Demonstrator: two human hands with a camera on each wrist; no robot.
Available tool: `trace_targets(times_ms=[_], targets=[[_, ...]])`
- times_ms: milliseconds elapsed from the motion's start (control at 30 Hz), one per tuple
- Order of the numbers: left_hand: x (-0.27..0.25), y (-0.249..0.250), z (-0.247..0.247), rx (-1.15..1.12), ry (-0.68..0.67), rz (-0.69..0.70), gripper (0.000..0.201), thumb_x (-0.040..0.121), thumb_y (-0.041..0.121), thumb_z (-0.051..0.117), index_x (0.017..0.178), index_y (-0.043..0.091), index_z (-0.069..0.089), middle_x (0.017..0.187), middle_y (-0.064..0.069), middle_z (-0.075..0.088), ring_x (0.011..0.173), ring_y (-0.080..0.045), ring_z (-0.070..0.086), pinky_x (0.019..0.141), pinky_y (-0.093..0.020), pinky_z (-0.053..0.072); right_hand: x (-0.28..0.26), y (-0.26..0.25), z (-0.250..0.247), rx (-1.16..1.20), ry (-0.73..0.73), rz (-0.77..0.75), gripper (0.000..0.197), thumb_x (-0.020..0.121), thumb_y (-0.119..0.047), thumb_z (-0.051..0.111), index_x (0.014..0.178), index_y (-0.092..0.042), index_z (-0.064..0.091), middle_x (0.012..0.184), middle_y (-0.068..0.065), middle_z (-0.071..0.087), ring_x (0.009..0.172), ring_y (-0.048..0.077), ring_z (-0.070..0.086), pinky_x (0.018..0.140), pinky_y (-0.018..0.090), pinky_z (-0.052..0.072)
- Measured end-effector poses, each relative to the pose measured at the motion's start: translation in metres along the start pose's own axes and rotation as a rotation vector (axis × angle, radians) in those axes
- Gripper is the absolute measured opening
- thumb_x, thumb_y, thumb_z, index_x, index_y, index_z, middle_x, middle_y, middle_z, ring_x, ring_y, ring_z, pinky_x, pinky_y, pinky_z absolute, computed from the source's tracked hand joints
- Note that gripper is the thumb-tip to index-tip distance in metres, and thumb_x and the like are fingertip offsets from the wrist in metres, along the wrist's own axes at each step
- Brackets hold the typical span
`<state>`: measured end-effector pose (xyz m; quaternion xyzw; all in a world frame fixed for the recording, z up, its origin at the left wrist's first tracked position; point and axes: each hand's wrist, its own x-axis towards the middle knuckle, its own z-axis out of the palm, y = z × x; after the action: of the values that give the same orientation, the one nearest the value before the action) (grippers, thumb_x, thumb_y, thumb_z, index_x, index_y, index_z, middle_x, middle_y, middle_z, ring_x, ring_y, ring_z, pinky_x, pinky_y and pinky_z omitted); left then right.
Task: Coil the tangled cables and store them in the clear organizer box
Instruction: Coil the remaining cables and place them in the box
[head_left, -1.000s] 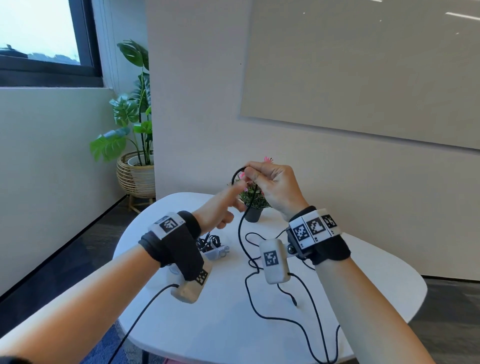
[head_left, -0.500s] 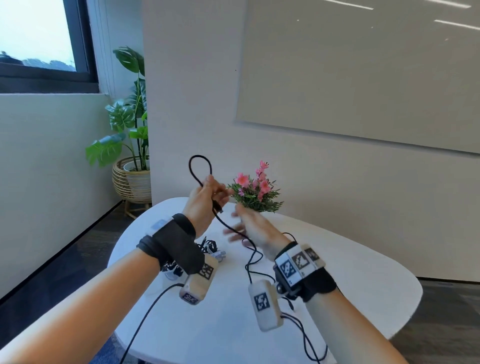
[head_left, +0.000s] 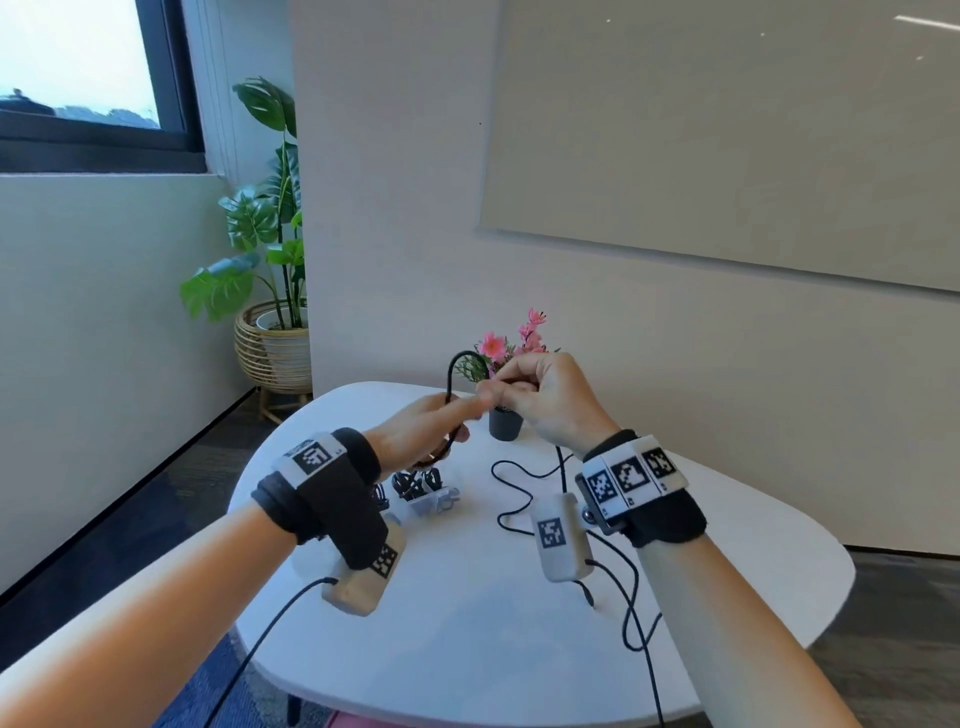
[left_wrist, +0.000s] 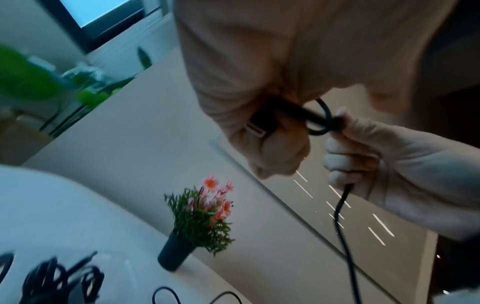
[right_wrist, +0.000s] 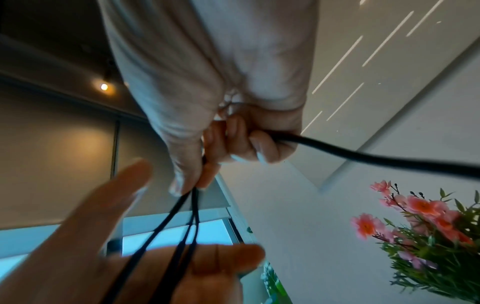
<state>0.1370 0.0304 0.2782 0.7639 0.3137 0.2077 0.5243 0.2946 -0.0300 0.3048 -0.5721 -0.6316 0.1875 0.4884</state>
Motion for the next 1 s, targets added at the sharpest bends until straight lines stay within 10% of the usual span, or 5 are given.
trace_targets(times_ms=[133,300,433,767,1000], targets=[[-0.006,-0.003,0.006,0.332,-0.113,0.090,0.038,0.090,0.052,0.046,0.074,0.018,0.052,0.063,0.009,0.043,0.063,-0.013,0.043,0.055,-0.022,0.035,0.005,0.005,-0.007,0.057,0.020,0.031,0.025,0.070,-0.011,0.081,0.084,-0.005,0.061,0.038,-0.013,0.040,0.042,0.007,0.034,0.060,0.031,0.041],[-0.010,-0.004,0.011,0.428,-0.045,0.137,0.043,0.093,0.046,0.040,0.062,0.018,0.043,0.055,0.009,0.044,0.050,-0.010,0.035,0.051,-0.020,0.031,0.003,0.002,-0.005,-0.027,-0.172,0.064,0.034,0.072,-0.058,0.069,0.074,-0.024,0.073,0.068,0.005,0.063,0.067,0.019,0.052,0.070,0.046,0.047],[-0.012,-0.007,0.004,0.357,-0.055,0.130,0.056,0.080,0.061,0.037,0.087,0.008,0.054,0.068,0.004,0.048,0.061,-0.012,0.045,0.058,-0.021,0.041,-0.002,0.006,-0.005,-0.132,-0.295,0.033,0.032,0.088,-0.045,0.058,0.062,-0.029,0.068,0.063,0.008,0.055,0.062,0.014,0.052,0.071,0.032,0.043],[-0.008,0.004,0.004,0.270,-0.138,0.201,0.010,0.088,0.024,0.062,0.094,0.018,0.057,0.078,0.012,0.065,0.066,-0.001,0.065,0.069,-0.023,0.052,-0.002,0.005,0.008,-0.149,-0.212,-0.052,0.029,0.091,-0.017,0.060,0.062,-0.015,0.067,0.048,-0.011,0.051,0.047,0.003,0.045,0.055,0.019,0.040],[0.003,0.000,-0.001,-0.043,-0.130,-0.020,0.026,0.092,0.029,0.056,0.075,0.009,0.060,0.050,0.009,0.045,0.043,-0.006,0.040,0.047,-0.017,0.033,0.007,0.012,0.001,0.028,-0.132,0.055,0.024,0.084,-0.032,0.068,0.075,-0.009,0.070,0.063,0.012,0.060,0.052,0.024,0.045,0.052,0.036,0.036]])
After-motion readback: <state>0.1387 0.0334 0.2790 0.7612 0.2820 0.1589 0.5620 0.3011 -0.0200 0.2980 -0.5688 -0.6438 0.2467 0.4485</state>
